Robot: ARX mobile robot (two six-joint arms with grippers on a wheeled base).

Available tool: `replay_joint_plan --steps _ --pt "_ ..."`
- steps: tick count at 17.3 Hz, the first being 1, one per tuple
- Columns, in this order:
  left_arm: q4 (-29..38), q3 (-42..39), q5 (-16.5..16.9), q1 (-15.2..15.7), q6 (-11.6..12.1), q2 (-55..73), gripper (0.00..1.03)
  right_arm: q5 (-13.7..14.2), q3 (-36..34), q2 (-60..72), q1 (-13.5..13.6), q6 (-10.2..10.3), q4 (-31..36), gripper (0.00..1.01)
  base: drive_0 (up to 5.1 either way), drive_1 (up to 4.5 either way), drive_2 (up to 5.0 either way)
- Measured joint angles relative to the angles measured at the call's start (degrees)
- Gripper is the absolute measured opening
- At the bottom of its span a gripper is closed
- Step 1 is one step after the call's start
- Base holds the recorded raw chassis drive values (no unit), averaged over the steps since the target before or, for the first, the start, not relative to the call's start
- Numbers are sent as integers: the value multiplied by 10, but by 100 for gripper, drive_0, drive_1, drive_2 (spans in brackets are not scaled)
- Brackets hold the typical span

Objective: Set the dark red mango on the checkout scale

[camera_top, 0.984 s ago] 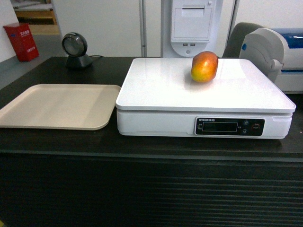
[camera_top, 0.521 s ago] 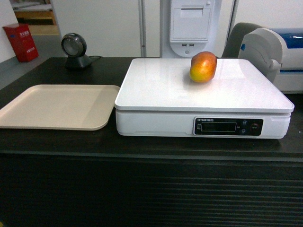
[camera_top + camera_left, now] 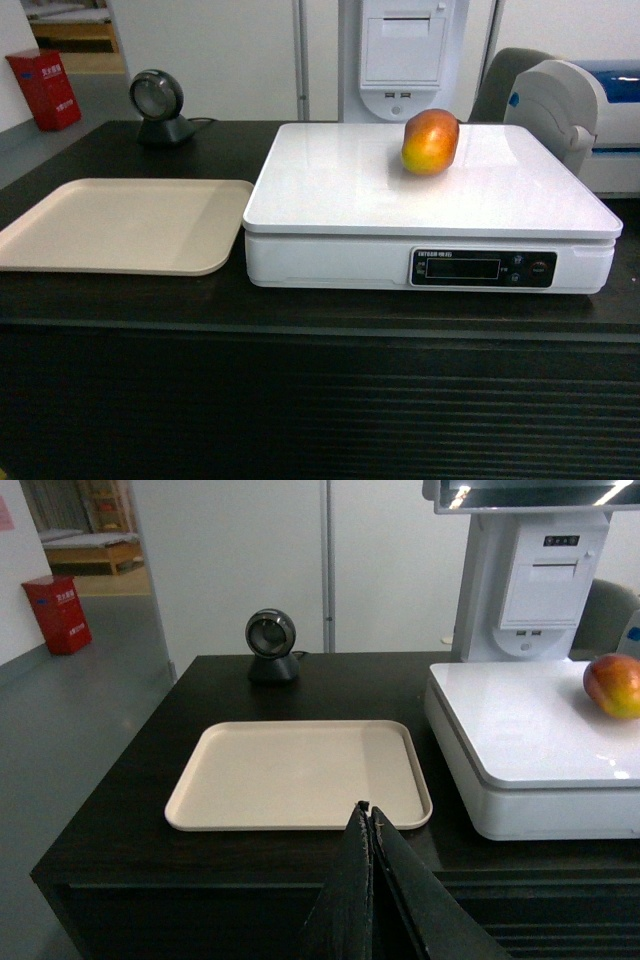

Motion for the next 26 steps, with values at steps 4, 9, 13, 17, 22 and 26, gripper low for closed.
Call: replay_joint_plan --steps 4,9,13,17,22,26 --pt "2 -21 0 0 0 -23 2 0 0 0 0 0 0 98 0 0 0" --pt "0 -45 0 0 0 -49 2 0 0 0 0 0 0 98 0 0 0" --pt "-75 -64 0 0 0 -140 2 0 0 0 0 0 0 98 0 0 0" --pt "-72 -67 0 0 0 -141 2 0 0 0 0 0 0 98 0 0 0" --pt "-71 -91 0 0 0 -162 2 0 0 0 0 0 0 98 0 0 0" --pt "-70 -91 0 0 0 -163 2 0 0 0 0 0 0 98 0 0 0"
